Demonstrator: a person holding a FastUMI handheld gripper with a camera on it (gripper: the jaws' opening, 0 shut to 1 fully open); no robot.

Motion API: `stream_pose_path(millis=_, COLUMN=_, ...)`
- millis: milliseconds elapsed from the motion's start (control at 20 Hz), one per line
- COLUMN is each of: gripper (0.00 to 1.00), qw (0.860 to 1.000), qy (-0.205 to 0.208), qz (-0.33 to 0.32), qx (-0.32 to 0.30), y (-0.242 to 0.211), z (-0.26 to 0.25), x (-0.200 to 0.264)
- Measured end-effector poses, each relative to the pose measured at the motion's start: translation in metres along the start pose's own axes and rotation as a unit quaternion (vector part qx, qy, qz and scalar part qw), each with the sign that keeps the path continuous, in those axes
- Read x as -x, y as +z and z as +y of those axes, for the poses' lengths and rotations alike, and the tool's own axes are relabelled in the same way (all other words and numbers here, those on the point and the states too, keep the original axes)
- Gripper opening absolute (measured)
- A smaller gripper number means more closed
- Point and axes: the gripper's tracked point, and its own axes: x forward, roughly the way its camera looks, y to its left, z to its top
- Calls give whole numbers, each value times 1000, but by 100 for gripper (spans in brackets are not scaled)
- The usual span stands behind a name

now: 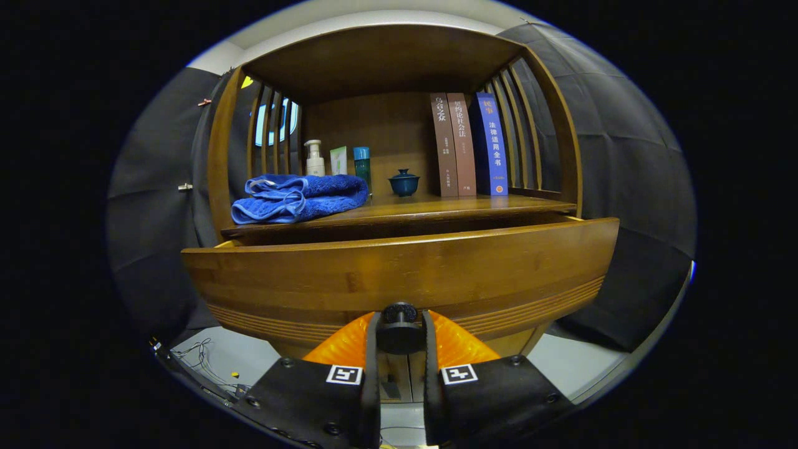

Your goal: Pull open the drawer, take out the items inside it, and place them on the countertop above the cabinet.

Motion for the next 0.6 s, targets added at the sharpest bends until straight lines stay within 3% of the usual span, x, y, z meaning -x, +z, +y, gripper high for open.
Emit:
stream_pose_path(millis=300, gripper=32, qw=1000, qy=9, qz=10, qx=-11, y=-12, z=-5, x=47)
stream_pose_path(millis=600, gripper=32, qw=1000, qy=8, qz=21, qx=-4, y=-21, z=-6, x=61)
